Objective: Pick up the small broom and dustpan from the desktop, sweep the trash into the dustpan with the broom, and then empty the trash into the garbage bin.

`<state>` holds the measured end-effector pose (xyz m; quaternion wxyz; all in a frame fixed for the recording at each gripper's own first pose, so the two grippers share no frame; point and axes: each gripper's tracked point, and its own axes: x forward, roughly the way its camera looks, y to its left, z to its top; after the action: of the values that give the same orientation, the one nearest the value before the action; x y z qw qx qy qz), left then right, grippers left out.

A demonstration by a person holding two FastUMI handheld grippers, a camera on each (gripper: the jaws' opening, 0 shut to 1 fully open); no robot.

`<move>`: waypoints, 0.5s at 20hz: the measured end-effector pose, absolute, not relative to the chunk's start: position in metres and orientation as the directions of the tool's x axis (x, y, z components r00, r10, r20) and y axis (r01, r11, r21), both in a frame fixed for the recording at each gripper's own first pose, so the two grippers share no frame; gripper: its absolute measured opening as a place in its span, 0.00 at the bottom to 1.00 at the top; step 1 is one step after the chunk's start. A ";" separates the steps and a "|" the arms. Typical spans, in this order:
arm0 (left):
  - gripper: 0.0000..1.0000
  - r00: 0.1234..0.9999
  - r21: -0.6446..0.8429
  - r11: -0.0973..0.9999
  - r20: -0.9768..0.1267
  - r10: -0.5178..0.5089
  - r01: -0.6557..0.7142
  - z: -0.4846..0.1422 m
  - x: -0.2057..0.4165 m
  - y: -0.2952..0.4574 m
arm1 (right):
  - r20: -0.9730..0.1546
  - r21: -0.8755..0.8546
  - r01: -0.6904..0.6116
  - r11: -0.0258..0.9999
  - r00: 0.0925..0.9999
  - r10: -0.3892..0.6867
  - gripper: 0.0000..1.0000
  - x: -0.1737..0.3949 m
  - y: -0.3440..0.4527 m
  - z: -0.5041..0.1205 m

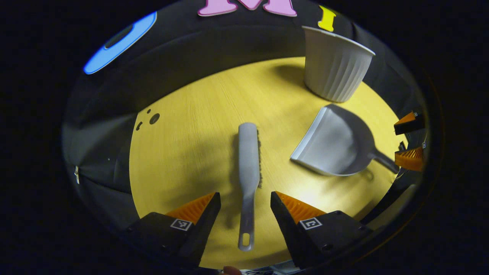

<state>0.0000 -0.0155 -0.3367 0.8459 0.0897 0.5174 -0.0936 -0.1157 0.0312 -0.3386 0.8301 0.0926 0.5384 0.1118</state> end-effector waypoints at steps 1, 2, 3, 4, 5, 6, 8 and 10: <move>0.87 0.485 0.039 0.972 -0.871 -0.081 0.234 -0.321 0.004 -0.019 | -0.854 0.277 -0.076 0.958 0.438 0.282 0.98 -0.107 0.031 -0.327; 0.87 0.525 0.027 0.975 -0.846 -0.094 0.219 -0.306 0.007 -0.021 | -0.831 0.283 -0.061 0.957 0.482 0.276 0.99 -0.097 0.030 -0.313; 0.86 0.570 0.023 0.979 -0.816 -0.100 0.204 -0.288 0.013 -0.022 | -0.808 0.290 -0.043 0.956 0.524 0.269 0.99 -0.089 0.029 -0.300; 0.86 0.622 0.023 0.981 -0.776 -0.103 0.191 -0.269 0.019 -0.023 | -0.783 0.298 -0.024 0.954 0.566 0.258 0.99 -0.080 0.025 -0.286; 0.87 0.674 0.020 0.982 -0.730 -0.114 0.188 -0.248 0.027 -0.025 | -0.758 0.301 -0.003 0.954 0.606 0.241 0.99 -0.070 0.018 -0.269; 0.86 0.721 0.024 0.982 -0.683 -0.121 0.187 -0.229 0.032 -0.027 | -0.735 0.298 0.018 0.954 0.643 0.218 0.99 -0.060 0.011 -0.255; 0.86 0.798 0.029 0.980 -0.586 -0.141 0.194 -0.191 0.040 -0.034 | -0.694 0.274 0.055 0.960 0.702 0.158 0.99 -0.048 -0.005 -0.231; 0.86 0.850 0.005 0.979 -0.497 -0.174 0.203 -0.159 0.048 -0.044 | -0.648 0.229 0.086 0.970 0.757 0.086 0.99 -0.036 -0.021 -0.199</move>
<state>0.0480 -0.0444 -0.1588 0.9613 0.0288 0.2557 -0.0982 -0.0364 -0.0208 -0.1994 0.9291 0.1231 0.3489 -0.0002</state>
